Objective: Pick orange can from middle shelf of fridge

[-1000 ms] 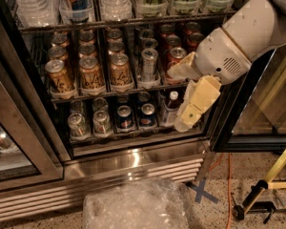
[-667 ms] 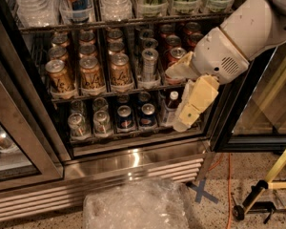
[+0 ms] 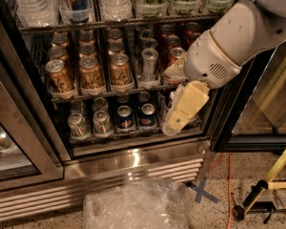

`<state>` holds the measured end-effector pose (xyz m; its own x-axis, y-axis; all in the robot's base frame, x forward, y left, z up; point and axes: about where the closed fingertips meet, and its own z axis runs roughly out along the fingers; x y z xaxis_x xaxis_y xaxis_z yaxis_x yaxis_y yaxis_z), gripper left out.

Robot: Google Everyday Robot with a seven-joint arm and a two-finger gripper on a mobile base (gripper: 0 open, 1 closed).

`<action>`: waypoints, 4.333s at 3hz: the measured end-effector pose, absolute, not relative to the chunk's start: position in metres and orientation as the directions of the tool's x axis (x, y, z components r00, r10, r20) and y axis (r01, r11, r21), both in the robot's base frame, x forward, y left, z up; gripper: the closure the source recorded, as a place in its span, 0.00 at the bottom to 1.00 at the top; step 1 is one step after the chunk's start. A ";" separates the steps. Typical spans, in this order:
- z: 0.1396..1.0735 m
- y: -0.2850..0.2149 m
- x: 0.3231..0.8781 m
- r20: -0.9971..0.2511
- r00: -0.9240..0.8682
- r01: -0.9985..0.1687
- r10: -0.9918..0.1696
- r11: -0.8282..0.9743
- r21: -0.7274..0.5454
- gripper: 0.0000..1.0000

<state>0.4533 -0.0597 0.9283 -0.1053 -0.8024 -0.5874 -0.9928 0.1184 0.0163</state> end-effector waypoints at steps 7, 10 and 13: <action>0.899 0.122 0.448 -0.313 0.033 -0.931 -0.949 0.085 -0.355 0.00; 0.893 0.132 0.457 -0.341 -0.021 -0.935 -0.940 0.139 -0.325 0.00; 0.845 0.162 0.469 -0.733 -0.039 -0.991 -0.679 0.120 -0.059 0.00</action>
Offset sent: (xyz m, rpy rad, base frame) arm -0.0144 0.0103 -0.0366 -1.1248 -0.6974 -0.8460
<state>0.4688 0.1624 0.8452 -0.0387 -0.6791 -0.7330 -0.9910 0.1199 -0.0588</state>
